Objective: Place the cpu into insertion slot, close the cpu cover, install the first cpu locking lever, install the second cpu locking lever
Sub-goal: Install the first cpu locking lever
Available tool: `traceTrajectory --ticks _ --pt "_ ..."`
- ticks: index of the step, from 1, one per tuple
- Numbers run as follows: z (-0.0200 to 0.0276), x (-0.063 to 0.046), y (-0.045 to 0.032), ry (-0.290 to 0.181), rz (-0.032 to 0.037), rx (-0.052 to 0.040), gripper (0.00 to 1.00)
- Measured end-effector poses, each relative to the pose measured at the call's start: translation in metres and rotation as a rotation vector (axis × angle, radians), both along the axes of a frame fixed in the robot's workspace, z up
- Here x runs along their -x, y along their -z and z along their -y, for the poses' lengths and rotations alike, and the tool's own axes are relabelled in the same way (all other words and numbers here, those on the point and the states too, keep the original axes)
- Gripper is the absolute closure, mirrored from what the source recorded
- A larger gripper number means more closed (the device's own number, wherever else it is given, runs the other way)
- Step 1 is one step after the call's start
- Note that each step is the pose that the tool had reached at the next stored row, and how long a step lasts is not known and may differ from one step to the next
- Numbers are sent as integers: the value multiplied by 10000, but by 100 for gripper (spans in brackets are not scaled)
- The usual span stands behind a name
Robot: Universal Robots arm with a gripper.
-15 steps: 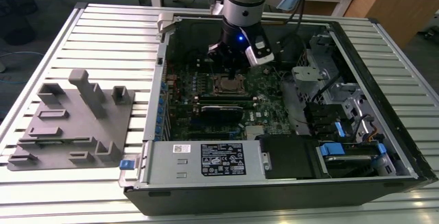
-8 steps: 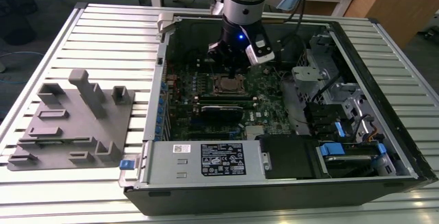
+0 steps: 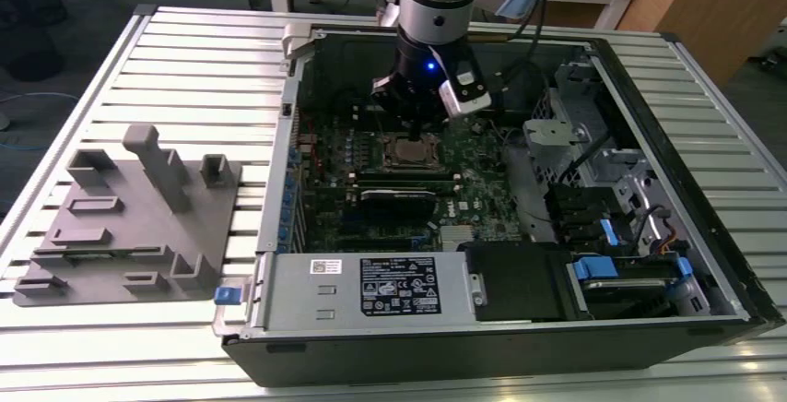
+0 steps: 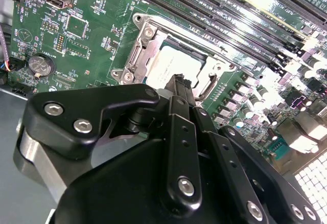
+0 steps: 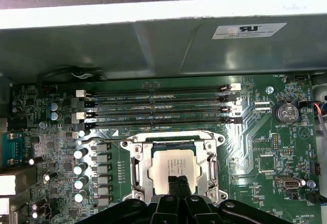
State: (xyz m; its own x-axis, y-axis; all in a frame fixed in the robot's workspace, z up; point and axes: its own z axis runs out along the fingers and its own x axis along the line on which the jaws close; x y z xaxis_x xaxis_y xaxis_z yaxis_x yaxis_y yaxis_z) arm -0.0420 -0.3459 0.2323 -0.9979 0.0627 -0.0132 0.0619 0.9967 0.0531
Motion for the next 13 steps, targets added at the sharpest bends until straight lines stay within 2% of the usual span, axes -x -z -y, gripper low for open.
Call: traceTrajectory --ticks 13 --pt "0 19 0 0 0 0 90"
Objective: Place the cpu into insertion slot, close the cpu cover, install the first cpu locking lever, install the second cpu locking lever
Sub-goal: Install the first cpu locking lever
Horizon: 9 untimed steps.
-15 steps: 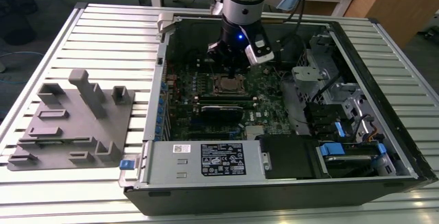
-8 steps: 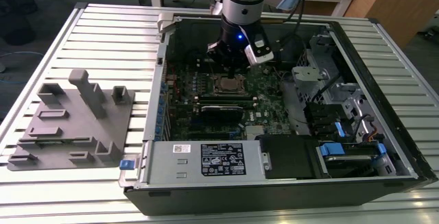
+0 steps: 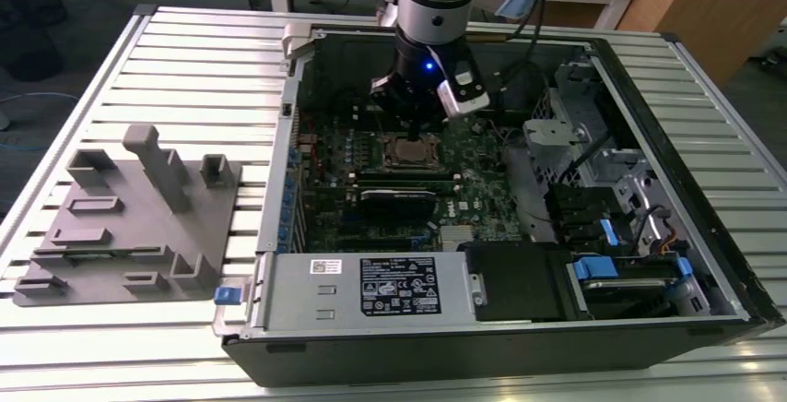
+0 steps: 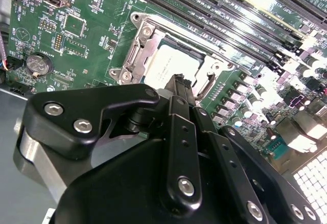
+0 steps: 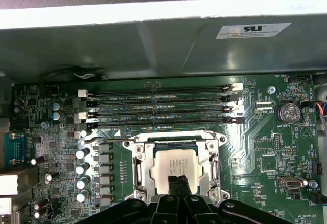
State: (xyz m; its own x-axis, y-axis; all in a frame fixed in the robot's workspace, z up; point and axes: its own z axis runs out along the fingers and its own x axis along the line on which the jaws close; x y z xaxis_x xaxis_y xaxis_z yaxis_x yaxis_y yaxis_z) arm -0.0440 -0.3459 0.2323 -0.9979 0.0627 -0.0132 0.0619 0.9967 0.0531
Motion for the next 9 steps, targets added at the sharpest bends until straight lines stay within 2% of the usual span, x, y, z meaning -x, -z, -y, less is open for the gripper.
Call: traceTrajectory --ticks 9 --pt "0 35 0 0 0 0 90"
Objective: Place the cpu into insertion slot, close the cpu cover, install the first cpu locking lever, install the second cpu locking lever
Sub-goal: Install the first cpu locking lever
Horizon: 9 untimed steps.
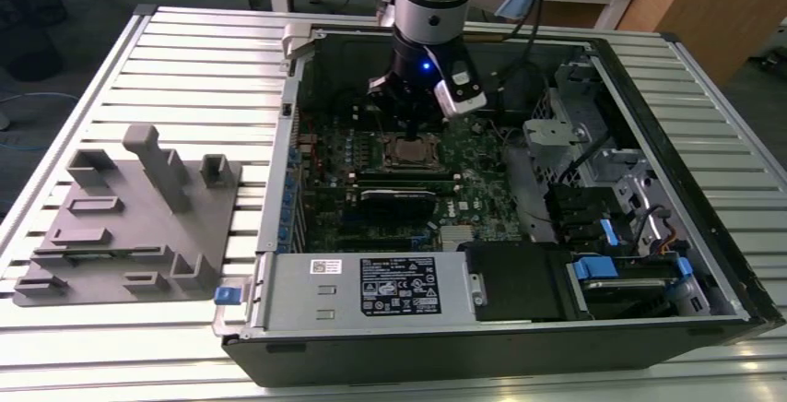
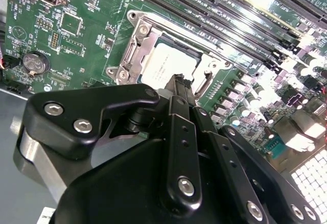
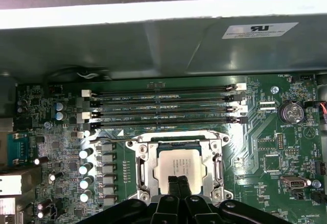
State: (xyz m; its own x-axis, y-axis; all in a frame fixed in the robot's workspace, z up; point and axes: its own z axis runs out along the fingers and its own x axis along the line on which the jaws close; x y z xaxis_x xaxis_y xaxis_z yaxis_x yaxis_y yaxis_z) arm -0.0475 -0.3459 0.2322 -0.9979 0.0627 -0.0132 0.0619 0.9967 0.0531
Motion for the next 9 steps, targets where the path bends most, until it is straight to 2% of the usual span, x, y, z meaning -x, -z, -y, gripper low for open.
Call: traceTrajectory --ticks 9 --pt "0 37 1 0 0 0 90"
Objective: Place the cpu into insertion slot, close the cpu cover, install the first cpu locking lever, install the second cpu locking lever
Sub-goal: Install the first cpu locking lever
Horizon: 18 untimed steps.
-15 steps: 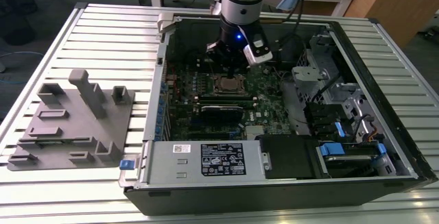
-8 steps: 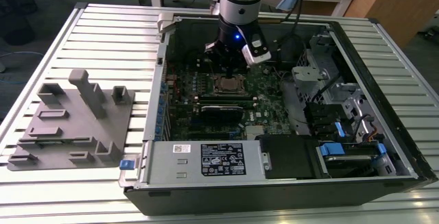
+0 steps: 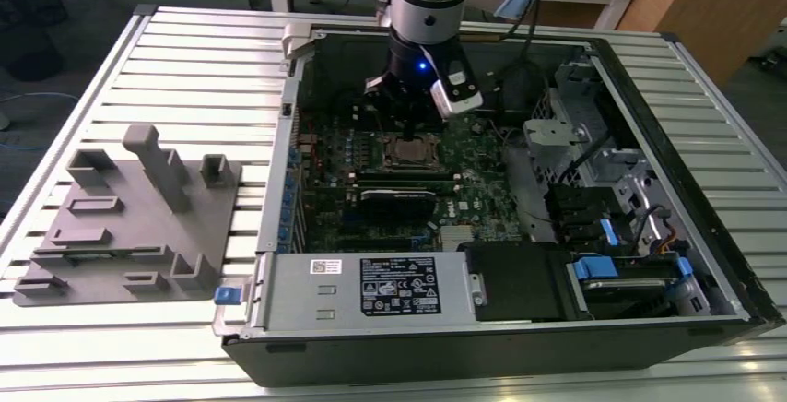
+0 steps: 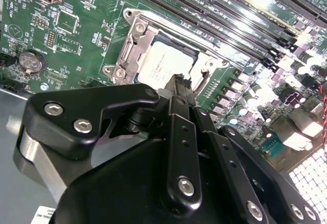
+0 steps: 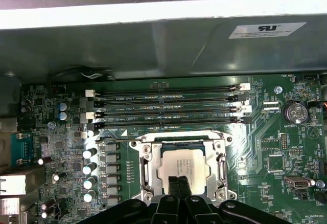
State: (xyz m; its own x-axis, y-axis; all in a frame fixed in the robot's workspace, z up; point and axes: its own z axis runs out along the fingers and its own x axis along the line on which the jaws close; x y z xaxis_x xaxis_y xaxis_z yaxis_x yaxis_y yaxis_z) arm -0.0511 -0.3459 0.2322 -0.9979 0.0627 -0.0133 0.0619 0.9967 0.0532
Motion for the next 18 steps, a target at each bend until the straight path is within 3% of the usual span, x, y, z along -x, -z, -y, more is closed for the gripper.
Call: traceTrajectory --ticks 13,18 --pt "0 146 1 0 -1 0 90" --pt "0 153 -1 0 -1 1 90"
